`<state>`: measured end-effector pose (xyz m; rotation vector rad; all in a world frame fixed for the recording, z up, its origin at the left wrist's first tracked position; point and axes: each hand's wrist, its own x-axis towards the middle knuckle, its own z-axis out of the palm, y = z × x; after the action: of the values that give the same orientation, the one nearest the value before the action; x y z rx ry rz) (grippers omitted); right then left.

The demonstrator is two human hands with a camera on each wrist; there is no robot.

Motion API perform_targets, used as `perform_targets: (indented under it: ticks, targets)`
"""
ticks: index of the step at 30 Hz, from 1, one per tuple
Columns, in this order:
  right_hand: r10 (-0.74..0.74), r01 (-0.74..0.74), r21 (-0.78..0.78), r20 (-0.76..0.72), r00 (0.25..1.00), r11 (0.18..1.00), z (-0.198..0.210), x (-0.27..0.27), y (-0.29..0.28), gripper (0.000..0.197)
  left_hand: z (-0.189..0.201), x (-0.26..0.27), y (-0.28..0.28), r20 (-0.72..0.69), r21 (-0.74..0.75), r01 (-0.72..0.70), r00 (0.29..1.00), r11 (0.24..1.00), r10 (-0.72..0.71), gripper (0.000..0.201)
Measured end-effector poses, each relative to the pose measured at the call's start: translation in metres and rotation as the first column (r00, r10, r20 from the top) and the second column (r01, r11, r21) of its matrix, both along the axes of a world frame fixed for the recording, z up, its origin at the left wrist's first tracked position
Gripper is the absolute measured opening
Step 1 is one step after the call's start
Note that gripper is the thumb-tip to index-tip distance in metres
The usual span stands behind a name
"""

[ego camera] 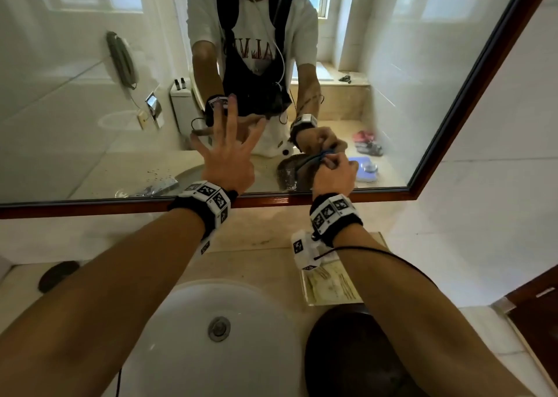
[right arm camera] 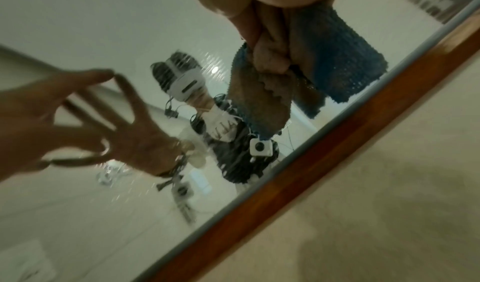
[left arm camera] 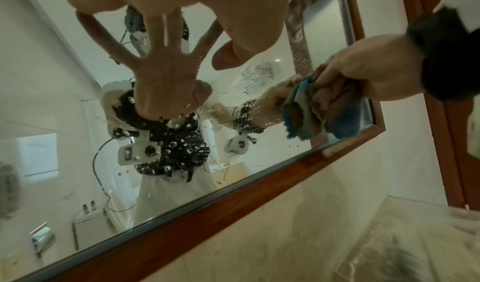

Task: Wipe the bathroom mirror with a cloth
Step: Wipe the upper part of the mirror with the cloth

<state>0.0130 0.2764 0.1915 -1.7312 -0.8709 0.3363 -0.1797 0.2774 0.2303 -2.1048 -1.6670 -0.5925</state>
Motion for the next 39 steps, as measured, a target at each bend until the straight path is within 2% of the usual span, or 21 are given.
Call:
perform_targets:
  ticks: [6,11,15,19,22,26,31,34,39]
  targets:
    - [0.151,-0.148,-0.034,0.161,0.975,0.988,-0.015,-0.077,-0.005,0.012,-0.002,0.001,0.002,0.015,-0.012,0.018,1.0,1.0,-0.018,0.096]
    - [0.163,-0.157,-0.053,0.125,0.979,0.986,-0.01,-0.076,-0.007,0.013,-0.002,-0.001,0.007,-0.003,-0.056,0.012,1.0,0.998,-0.012,0.099]
    - [0.016,-0.016,-0.034,0.017,1.0,0.999,0.003,-0.034,-0.011,0.02,-0.002,-0.002,0.003,0.008,-0.069,0.054,0.999,0.996,-0.053,0.099]
    - [-0.165,0.173,0.039,-0.155,0.974,0.984,0.023,0.008,-0.012,0.021,-0.002,-0.002,-0.001,-0.006,-0.067,0.043,0.999,0.997,-0.044,0.101]
    - [-0.231,0.243,0.05,-0.167,0.958,0.969,0.032,0.026,-0.01,0.019,-0.002,0.001,0.0,-0.018,-0.077,0.022,1.0,0.997,-0.023,0.104]
    - [-0.195,0.197,0.014,-0.116,0.974,0.98,0.03,0.022,-0.003,0.013,0.0,0.002,0.0,0.009,-0.142,0.027,1.0,0.989,-0.026,0.11]
    - [-0.161,0.158,-0.034,-0.103,0.982,0.987,0.029,0.002,0.001,0.017,0.001,-0.004,-0.006,-0.001,-0.104,0.032,0.999,0.994,-0.032,0.092]
    - [-0.106,0.103,-0.032,-0.091,0.99,0.994,0.027,-0.022,0.0,0.012,0.0,-0.019,-0.011,-0.033,-0.076,0.035,0.999,0.996,-0.037,0.089]
    - [0.013,-0.012,0.024,-0.051,0.999,1.0,0.019,-0.08,0.001,0.012,0.006,-0.055,-0.01,0.007,-0.071,-0.016,1.0,0.997,0.016,0.093]
